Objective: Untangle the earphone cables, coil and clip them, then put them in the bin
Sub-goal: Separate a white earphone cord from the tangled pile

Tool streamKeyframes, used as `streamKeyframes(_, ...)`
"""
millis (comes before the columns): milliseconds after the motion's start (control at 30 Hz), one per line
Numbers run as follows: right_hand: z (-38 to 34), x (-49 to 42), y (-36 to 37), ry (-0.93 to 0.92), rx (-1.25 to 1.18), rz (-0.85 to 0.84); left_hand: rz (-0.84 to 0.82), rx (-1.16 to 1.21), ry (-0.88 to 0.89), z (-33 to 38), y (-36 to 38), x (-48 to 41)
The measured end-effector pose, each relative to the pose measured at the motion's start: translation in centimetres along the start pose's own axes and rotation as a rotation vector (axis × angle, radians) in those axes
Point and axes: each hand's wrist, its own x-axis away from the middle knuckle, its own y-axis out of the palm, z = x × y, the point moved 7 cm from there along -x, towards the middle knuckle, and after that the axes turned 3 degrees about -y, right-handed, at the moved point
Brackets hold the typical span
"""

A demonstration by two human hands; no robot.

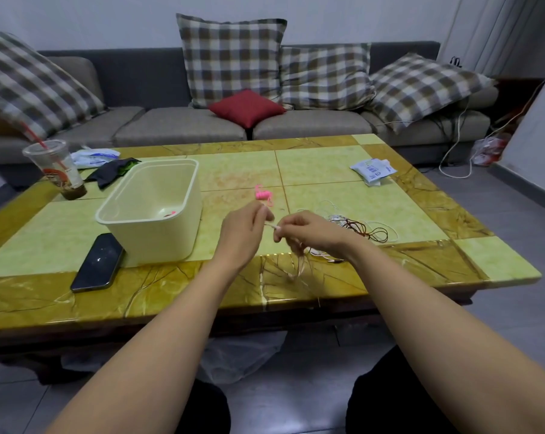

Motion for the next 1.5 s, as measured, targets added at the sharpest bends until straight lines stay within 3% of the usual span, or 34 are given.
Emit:
streamKeyframes(67,0.1,0.0,-1.7,-0.019,-0.037,0.150,-0.184,-0.040,-0.081,-0.6,1.5,0.4)
streamKeyframes(167,1.2,0.3,-2.7,0.015,-0.085,0.186,-0.317,0.305,-0.276,-1.1,1.9,1.0)
streamKeyframes(233,2.0,0.6,-2.2,0.077,-0.042,0.079,-0.272,0.399,-0.297,-1.3,1.1,0.7)
streamKeyframes(367,2.9,2.2,-0.3,0.257,-0.044,-0.363,-0.087,0.332,-0.335,-2.7,0.2,0.4)
streamKeyframes(433,2.8,3.1,0.1,0.314,-0.030,-0.492,-0.019,0.349,-0.357,-3.3,-0.2,0.1)
streamKeyframes(633,2.7,2.7,-2.2,0.277,0.073,-0.309,0.168,0.255,-0.325,-3.6,-1.4,-0.3)
streamKeyframes(767,4.0,4.1,-0.5,0.471,0.132,-0.498,0.313,0.299,-0.394,-4.4,-2.6,-0.1)
streamKeyframes(833,4.6,4.6,0.4,0.534,0.192,-0.568,0.291,0.337,-0.410,-4.7,-2.3,0.1)
streamKeyframes(900,4.3,4.0,0.3,0.481,0.255,-0.506,0.187,0.348,-0.386,-4.0,-1.4,0.3)
streamKeyframes(967,3.1,2.8,-0.7,0.355,0.263,-0.302,0.116,0.293,-0.321,-3.0,-0.6,0.3)
streamKeyframes(1067,0.6,1.6,-1.3,0.130,-0.006,-0.073,0.090,0.254,-0.262,-2.0,0.2,0.2)
streamKeyframes(1133,-0.3,1.3,-1.0,0.039,-0.150,-0.041,0.099,0.252,-0.234,-1.5,0.3,0.2)
streamKeyframes(1267,-0.4,1.5,-0.8,0.037,-0.211,-0.081,0.104,0.277,-0.213,-1.0,0.0,0.1)
streamKeyframes(1333,-0.8,1.5,-1.8,0.004,-0.219,0.015,0.071,0.292,-0.224,-1.1,0.0,0.1)
streamKeyframes(1500,-1.2,1.5,-5.1,-0.108,-0.239,0.381,-0.344,0.536,-0.306,0.3,2.5,1.5)
